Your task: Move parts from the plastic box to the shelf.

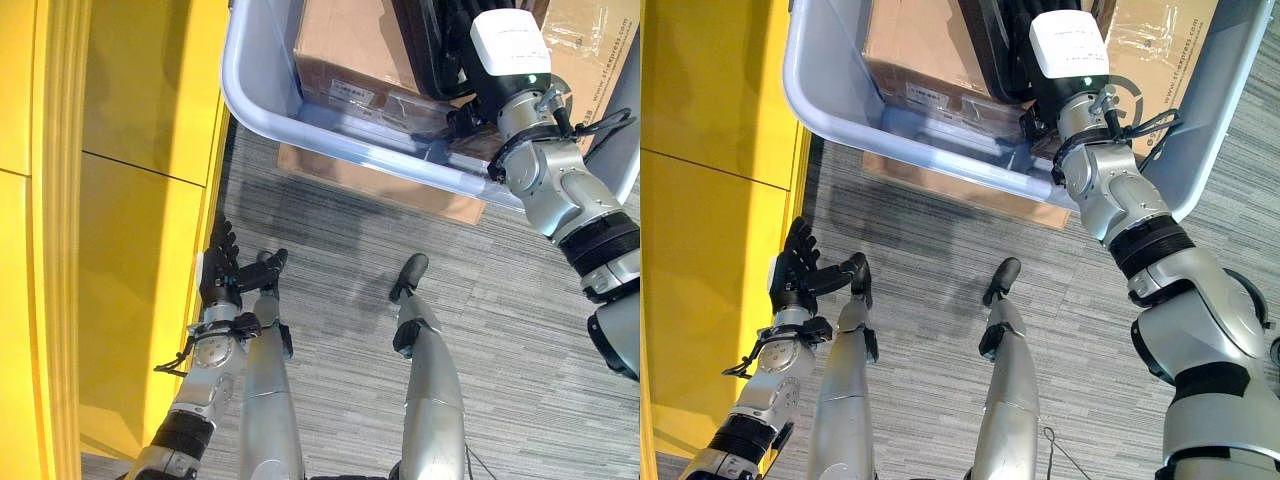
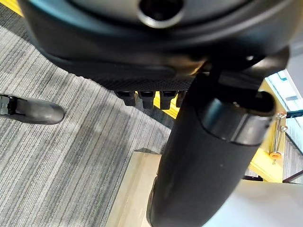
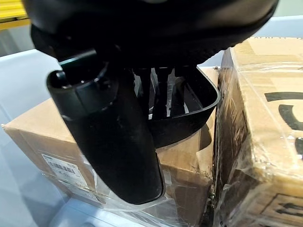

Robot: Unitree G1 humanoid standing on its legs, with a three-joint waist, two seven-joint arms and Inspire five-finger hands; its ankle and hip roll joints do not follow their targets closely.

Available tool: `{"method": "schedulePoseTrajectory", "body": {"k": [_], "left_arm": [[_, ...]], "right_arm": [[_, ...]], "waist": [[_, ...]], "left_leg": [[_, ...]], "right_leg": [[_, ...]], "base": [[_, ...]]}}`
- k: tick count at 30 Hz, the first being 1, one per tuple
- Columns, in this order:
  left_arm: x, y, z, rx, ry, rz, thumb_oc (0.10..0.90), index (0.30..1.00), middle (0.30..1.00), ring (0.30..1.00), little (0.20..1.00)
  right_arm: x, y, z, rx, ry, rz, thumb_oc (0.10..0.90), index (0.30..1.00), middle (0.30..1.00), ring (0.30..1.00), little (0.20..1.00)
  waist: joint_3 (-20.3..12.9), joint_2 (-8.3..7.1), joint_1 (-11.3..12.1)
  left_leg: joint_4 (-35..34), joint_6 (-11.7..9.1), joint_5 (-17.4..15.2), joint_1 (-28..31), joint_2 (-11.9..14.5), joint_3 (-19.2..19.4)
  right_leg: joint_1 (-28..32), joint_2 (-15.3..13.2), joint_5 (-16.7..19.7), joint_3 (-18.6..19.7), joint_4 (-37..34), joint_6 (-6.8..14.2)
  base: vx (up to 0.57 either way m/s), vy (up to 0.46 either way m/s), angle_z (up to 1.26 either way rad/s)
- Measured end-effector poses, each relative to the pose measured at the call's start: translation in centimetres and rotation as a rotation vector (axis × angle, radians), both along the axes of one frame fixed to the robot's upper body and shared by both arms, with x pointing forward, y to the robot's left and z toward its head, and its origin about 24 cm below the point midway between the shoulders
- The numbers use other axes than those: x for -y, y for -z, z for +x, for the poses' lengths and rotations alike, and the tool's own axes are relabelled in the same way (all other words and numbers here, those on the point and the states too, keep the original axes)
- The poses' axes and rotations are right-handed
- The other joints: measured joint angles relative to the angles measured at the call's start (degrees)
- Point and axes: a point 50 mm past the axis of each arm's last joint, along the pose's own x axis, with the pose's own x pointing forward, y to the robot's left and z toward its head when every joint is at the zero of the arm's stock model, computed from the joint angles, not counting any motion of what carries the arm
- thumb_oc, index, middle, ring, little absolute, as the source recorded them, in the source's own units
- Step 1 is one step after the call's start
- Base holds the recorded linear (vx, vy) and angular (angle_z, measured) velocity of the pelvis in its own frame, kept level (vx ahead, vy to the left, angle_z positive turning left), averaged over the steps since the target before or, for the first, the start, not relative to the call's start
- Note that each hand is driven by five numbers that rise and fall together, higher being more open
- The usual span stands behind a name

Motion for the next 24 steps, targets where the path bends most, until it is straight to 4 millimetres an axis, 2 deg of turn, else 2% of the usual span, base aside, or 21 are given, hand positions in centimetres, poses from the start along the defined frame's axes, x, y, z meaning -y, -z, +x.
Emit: {"method": "schedulePoseTrajectory", "body": {"k": [24], "left_arm": [[-0.05,-0.28,0.02,0.013,-0.014,0.001,0.900,1.000,1.000,1.000,1.000]], "right_arm": [[0.06,-0.64,0.42,0.052,0.021,0.066,0.900,1.000,1.000,1.000,1.000]], "waist": [[-0.04,0.92,0.56]], "left_leg": [[6.73,-0.15,-2.71,-5.03,-0.06,-2.24]], "right_leg": [[-5.22,-1.76,-4.74,0.36,9.49,-0.64]], "base": [[0.01,-0.005,0.02]]}}
